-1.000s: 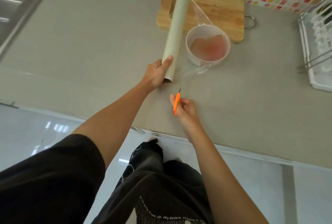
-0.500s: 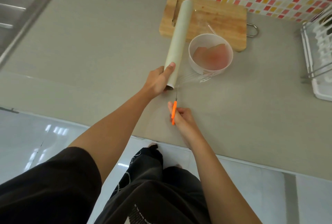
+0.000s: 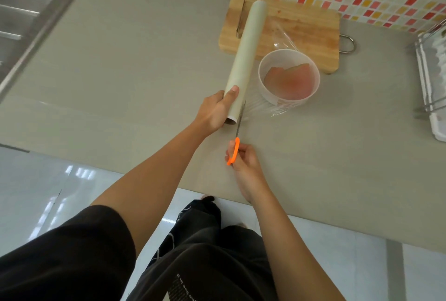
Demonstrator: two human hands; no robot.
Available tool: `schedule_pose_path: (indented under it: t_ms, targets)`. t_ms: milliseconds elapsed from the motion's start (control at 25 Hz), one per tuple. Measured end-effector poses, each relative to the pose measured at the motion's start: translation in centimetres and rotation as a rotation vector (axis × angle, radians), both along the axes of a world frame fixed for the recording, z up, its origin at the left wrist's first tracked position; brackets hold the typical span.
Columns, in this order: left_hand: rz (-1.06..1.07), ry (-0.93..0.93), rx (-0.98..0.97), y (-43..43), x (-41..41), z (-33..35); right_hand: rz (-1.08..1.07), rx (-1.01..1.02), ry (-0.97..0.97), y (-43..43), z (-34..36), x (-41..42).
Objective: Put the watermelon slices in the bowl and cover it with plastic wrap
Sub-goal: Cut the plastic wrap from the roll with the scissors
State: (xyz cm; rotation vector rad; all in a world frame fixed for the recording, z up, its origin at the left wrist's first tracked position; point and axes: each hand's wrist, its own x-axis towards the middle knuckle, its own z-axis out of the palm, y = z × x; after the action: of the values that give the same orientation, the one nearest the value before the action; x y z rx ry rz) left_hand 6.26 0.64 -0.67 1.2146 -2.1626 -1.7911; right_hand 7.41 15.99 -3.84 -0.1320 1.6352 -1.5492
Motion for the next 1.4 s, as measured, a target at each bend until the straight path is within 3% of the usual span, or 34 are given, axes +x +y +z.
schedule_pose_path:
  t_ms: [680,1400]
  targets:
    - [-0.008,0.005,-0.053,0.2,-0.1,-0.9,0.011,0.048,0.023,-1.6,0.7,-2.6]
    - [0.016,0.054,-0.018,-0.2,-0.3,-1.3,0.008,0.043,0.199,-3.9,0.3,-6.9]
